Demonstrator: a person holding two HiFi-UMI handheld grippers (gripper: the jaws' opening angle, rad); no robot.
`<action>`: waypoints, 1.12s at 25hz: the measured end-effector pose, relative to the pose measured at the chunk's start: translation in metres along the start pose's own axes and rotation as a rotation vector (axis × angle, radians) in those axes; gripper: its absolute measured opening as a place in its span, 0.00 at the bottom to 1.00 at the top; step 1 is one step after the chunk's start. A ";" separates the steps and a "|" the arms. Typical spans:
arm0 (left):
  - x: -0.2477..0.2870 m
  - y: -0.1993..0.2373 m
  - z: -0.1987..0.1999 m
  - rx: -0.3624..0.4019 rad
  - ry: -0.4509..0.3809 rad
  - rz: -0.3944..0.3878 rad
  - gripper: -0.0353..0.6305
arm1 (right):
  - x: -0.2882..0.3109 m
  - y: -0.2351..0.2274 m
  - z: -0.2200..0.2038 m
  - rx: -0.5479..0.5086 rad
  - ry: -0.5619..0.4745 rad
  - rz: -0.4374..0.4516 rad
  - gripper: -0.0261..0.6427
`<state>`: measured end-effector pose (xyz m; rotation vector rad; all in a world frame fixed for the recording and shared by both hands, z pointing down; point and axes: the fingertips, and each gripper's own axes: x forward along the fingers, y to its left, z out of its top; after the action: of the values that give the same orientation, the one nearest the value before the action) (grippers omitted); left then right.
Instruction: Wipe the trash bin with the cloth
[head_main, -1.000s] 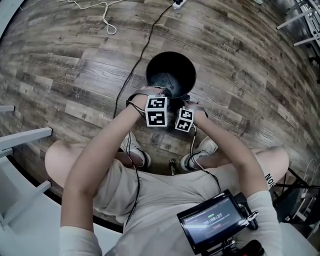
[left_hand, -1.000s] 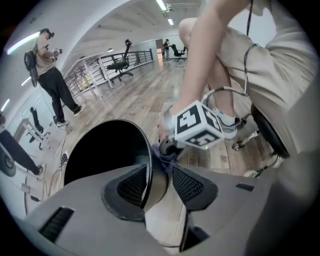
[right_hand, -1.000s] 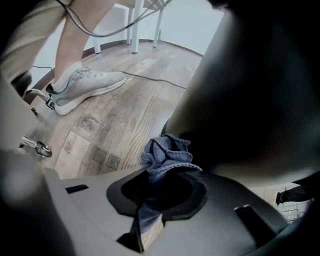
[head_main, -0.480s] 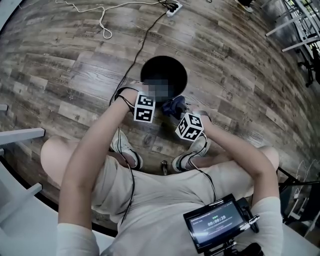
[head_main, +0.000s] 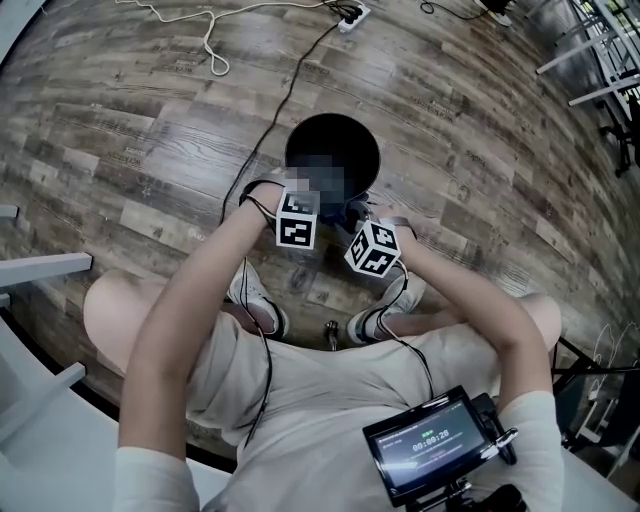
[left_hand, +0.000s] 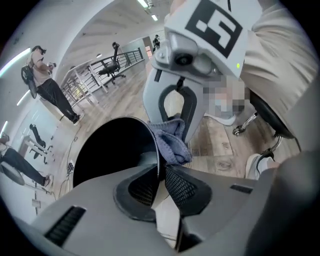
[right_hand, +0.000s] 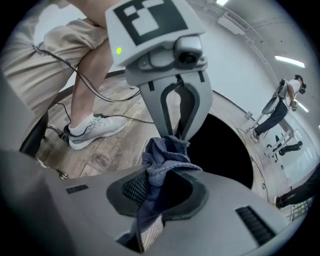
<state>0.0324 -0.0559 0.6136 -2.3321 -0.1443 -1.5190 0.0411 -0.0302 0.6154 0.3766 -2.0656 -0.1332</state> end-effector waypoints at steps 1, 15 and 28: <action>0.000 -0.001 0.002 -0.009 -0.011 -0.004 0.14 | 0.006 0.002 -0.006 -0.008 0.014 0.006 0.14; 0.006 0.007 0.017 -0.105 -0.050 -0.009 0.13 | 0.122 0.032 -0.093 -0.159 0.145 0.068 0.14; 0.005 0.013 0.031 -0.273 -0.108 -0.016 0.14 | 0.135 0.039 -0.121 0.040 0.223 0.100 0.14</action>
<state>0.0648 -0.0577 0.6041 -2.6321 0.0189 -1.5021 0.0751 -0.0293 0.7973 0.2973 -1.8645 0.0100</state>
